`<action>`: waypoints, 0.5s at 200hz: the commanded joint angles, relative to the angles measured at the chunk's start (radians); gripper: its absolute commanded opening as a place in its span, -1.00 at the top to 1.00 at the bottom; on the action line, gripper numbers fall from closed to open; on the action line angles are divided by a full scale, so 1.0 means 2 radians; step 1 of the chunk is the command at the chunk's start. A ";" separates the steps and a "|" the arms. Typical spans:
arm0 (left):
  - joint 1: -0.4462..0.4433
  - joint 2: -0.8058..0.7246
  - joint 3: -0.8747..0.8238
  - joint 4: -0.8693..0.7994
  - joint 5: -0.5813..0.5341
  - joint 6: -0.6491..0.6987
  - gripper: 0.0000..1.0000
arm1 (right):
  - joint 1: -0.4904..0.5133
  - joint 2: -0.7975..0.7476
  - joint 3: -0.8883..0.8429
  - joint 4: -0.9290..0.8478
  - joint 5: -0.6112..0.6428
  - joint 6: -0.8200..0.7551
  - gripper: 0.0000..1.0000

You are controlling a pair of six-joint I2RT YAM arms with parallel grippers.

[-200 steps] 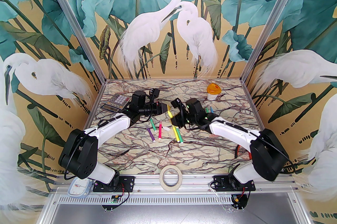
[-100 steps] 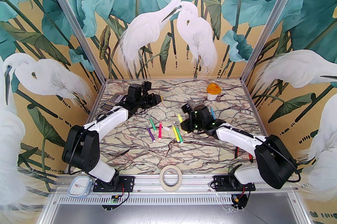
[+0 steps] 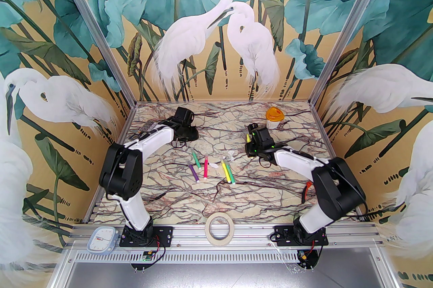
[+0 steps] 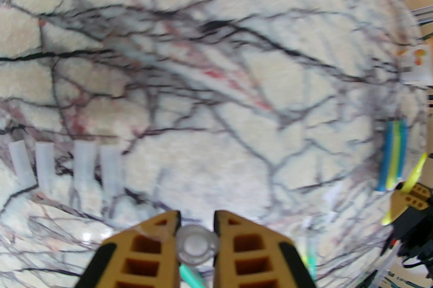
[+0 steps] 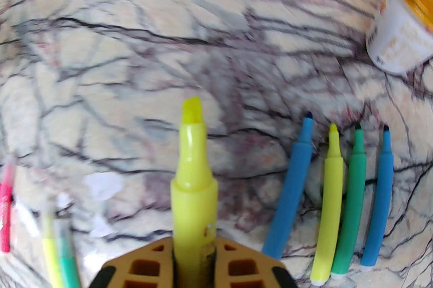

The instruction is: Open the pen caps

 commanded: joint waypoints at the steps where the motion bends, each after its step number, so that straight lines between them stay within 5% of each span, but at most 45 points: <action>1: 0.002 0.020 0.018 -0.029 -0.031 0.026 1.00 | -0.002 0.024 0.025 -0.012 0.028 0.019 1.00; 100: 0.004 0.084 0.054 -0.044 -0.038 0.042 0.86 | -0.003 0.093 0.075 -0.045 0.057 0.022 0.98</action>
